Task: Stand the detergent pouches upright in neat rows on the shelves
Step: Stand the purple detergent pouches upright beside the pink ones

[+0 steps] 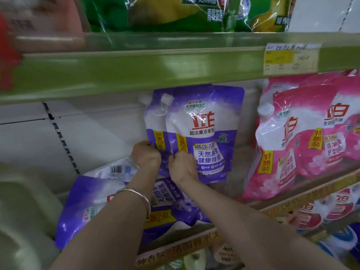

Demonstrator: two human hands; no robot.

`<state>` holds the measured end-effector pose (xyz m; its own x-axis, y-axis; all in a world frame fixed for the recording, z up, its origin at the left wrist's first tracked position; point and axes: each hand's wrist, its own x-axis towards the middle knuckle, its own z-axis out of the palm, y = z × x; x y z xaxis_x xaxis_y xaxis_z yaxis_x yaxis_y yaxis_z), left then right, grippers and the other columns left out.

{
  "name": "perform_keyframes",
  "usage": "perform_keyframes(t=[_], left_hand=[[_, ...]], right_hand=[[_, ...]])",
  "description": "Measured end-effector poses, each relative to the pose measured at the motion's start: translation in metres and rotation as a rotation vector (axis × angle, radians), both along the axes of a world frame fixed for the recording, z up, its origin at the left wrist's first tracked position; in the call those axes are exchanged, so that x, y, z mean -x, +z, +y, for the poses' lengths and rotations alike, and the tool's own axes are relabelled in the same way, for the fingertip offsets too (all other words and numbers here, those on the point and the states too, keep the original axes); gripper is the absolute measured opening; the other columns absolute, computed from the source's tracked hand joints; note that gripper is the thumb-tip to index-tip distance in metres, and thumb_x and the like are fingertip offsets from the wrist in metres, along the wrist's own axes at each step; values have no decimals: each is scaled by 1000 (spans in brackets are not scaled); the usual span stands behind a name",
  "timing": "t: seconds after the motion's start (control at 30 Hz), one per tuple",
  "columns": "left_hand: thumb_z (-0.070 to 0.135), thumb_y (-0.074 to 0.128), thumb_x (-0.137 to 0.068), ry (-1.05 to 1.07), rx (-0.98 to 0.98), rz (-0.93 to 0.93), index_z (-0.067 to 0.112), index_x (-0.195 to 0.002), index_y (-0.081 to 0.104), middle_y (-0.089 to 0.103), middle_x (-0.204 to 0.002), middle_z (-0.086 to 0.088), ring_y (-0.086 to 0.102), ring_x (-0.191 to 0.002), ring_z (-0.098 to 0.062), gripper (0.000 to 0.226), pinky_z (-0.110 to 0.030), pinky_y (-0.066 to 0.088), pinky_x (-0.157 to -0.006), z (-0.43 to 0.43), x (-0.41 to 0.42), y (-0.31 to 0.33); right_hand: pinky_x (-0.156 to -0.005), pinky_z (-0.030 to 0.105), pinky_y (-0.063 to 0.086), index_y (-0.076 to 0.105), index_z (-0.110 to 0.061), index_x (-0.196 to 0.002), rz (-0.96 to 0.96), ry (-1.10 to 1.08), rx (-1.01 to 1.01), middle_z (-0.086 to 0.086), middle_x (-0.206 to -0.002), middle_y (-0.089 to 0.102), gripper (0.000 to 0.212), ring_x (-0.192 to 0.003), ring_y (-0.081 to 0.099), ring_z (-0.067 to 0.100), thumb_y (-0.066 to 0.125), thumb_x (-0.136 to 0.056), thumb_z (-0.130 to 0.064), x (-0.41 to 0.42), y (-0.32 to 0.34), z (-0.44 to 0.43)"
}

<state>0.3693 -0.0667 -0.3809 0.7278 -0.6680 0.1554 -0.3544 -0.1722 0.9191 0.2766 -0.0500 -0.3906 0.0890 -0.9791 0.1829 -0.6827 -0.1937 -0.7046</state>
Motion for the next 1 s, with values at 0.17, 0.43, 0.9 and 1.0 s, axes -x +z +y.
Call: perform_keyframes(t=[0.17, 0.43, 0.9, 1.0], left_hand=[[3, 50, -89, 55, 0, 5, -3, -92, 71, 64, -97, -31, 62, -94, -33, 22, -34, 43, -77, 1, 4, 2], [3, 53, -84, 166, 178, 289, 2, -108, 57, 62, -112, -18, 59, -105, -33, 25, -29, 45, -83, 9, 36, 12], [7, 57, -78, -512, -8, 21, 16, -90, 69, 72, -92, -1, 66, -90, -15, 20, -31, 52, -88, 69, 195, 9], [8, 66, -68, -645, -187, 64, 22, -113, 58, 66, -105, 6, 63, -98, -14, 49, -30, 50, -92, 68, 216, 6]], right_hand=[[-78, 41, 44, 64, 9, -93, -21, 107, 30, 30, -101, 64, 37, -96, 59, 41, 43, -95, -21, 2, -3, -11], [-65, 36, 39, 66, 8, -87, -31, 244, -40, 29, -92, 66, 29, -90, 61, 40, 48, -93, -14, 12, -4, -7], [-68, 41, 52, 66, -12, -92, -27, 372, 124, 9, -87, 72, 26, -83, 67, 27, 56, -75, -28, 204, -9, 48], [-74, 33, 50, 67, -17, -95, 316, 369, 159, 4, -95, 70, 22, -90, 64, 24, 60, -80, -32, 253, -12, 44]])
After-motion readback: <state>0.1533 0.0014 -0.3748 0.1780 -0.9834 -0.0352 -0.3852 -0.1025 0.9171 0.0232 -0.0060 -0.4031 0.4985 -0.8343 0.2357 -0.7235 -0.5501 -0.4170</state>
